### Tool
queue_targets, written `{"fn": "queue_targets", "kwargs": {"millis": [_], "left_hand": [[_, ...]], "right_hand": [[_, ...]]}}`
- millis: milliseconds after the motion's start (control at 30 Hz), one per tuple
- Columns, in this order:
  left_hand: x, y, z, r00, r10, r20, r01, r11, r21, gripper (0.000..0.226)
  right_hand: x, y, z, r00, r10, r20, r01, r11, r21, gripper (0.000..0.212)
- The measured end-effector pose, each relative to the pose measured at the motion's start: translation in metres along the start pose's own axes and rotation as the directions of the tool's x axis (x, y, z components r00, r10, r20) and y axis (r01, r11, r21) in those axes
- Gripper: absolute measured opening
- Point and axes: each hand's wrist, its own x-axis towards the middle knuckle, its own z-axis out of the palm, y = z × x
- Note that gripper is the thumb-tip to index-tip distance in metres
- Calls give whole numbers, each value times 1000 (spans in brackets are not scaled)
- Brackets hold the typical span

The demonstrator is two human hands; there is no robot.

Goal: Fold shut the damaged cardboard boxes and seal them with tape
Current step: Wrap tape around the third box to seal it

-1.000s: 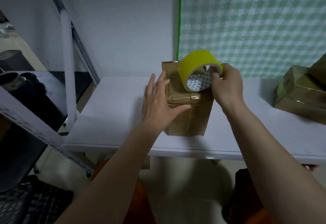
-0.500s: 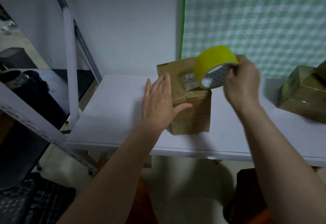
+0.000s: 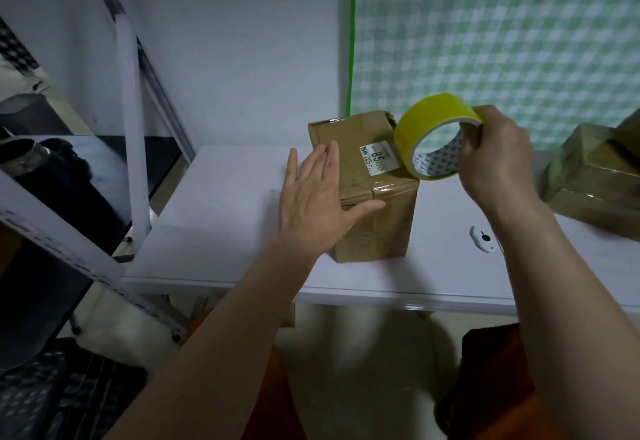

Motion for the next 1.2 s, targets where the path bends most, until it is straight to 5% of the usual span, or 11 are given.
{"fn": "queue_targets", "kwargs": {"millis": [233,400,467,533,600,667,933,1067,1200], "left_hand": [[-3,3,3,1000,16,-12,-15,999,29,102],[1,9,-9,998,0,58,-3,998,55,109],[9,22,-17,995,-47,90,33,989,144,119],[20,36,-22,990,-96,104,75,979,192,123],[29,45,-20,986,-79,145,55,986,160,121],[31,45,-15,979,-43,200,34,998,47,117],[17,25,-5,963,-130,236,152,985,-80,104],[12,16,-3,964,-165,208,189,977,-99,101],[6,11,-3,963,-206,173,231,963,-140,96]], "right_hand": [[-2,15,0,999,-20,43,22,998,-52,27],[-4,23,14,990,130,44,-138,957,257,24],[-5,21,21,953,277,122,-300,807,509,15],[-9,14,26,881,395,261,-451,531,718,11],[-14,9,31,806,442,395,-546,293,785,8],[-21,6,34,765,429,480,-592,176,786,5],[-4,17,32,833,454,316,-512,417,751,6],[-13,28,46,761,505,407,-614,359,703,4],[-14,23,55,772,471,427,-612,366,701,9]]}}
